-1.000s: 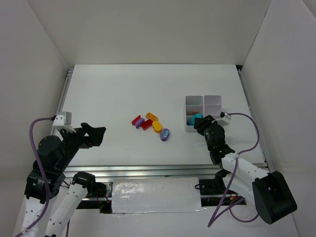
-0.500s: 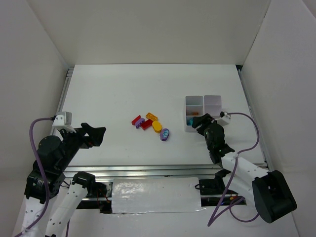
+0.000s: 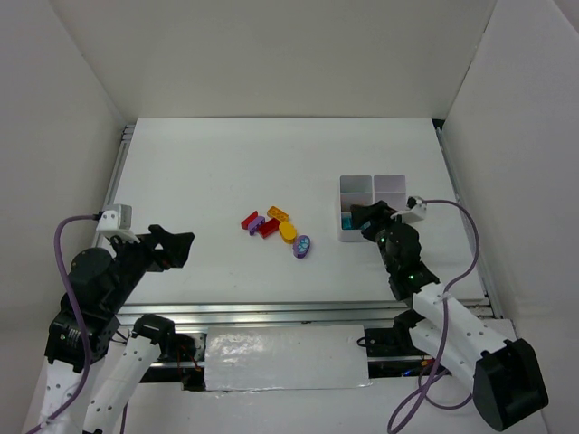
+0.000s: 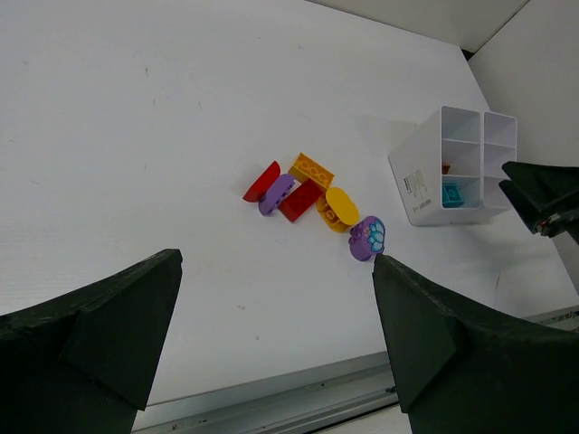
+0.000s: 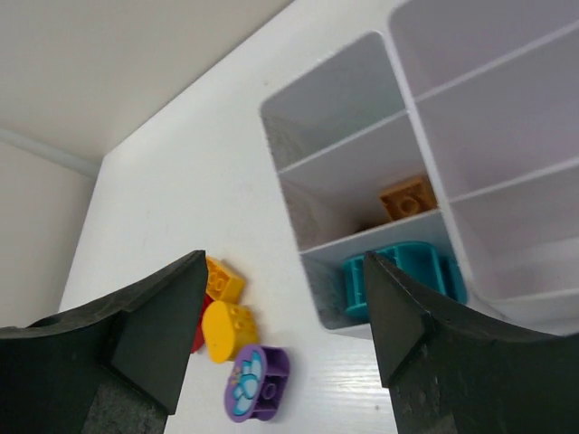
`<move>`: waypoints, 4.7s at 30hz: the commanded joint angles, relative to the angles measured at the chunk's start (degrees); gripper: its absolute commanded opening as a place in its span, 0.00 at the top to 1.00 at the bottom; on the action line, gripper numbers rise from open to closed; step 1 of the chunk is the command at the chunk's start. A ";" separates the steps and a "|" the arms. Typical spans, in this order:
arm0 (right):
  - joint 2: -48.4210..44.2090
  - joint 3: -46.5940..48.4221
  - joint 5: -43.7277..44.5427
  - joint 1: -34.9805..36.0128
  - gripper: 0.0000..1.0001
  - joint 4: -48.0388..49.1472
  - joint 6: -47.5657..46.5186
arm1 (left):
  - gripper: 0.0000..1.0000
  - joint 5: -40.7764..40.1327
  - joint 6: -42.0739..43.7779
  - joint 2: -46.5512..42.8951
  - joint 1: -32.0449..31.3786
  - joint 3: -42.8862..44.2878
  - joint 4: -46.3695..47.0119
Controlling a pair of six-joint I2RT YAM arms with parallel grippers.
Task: Sort the legos into containers by color
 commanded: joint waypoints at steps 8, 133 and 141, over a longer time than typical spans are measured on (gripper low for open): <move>2.76 19.82 2.38 7.34 0.00 -28.56 1.21 | 0.00 -2.23 -0.40 1.83 -0.33 0.15 2.00; 33.17 48.23 15.93 -11.19 0.96 -48.36 31.80 | 0.01 -1.35 0.03 1.92 0.02 0.15 2.09; 35.54 47.79 17.61 -11.46 0.93 -48.97 33.47 | 0.00 -1.35 0.03 1.92 0.02 0.15 2.18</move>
